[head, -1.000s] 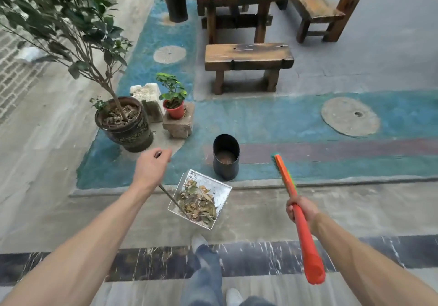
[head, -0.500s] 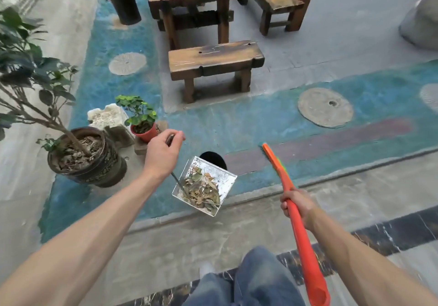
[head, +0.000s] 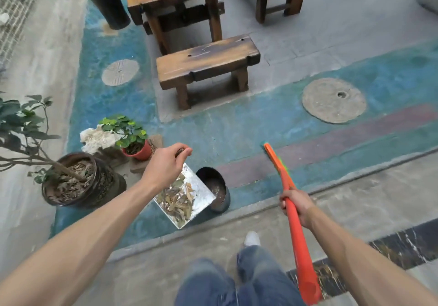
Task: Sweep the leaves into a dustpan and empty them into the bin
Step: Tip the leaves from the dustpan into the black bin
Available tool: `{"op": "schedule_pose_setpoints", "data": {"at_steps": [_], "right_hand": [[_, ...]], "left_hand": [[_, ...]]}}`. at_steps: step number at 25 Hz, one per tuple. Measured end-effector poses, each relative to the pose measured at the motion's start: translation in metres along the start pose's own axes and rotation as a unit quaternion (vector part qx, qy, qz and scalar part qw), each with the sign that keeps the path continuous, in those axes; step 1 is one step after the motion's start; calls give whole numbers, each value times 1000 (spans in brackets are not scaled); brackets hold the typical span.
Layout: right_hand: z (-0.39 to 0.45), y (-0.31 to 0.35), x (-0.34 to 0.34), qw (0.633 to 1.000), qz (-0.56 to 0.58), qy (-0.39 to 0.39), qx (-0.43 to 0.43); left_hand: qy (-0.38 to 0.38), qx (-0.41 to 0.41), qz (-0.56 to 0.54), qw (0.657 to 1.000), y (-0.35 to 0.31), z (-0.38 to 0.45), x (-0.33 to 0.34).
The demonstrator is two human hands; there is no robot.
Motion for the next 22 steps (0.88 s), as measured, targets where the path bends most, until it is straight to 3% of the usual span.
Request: {"op": "schedule_pose_setpoints", "data": {"at_steps": [11,22], "right_hand": [[16,20,37,999,-7,28,18],[10,20,40,1000,-19,1,-14]], "left_hand": [[140,124,45,981,-19,-35,37],[163,290,145,932,-34,-89,47]]}}
Point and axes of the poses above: each hand's wrist, its own z-axis towards the middle knuckle, its own x-axis out of the palm, y = z × x, the point moved 2 cm from there along z, towards the middle knuckle, and after that the axes turned 12 degrees about x, right-handed, at the moved point
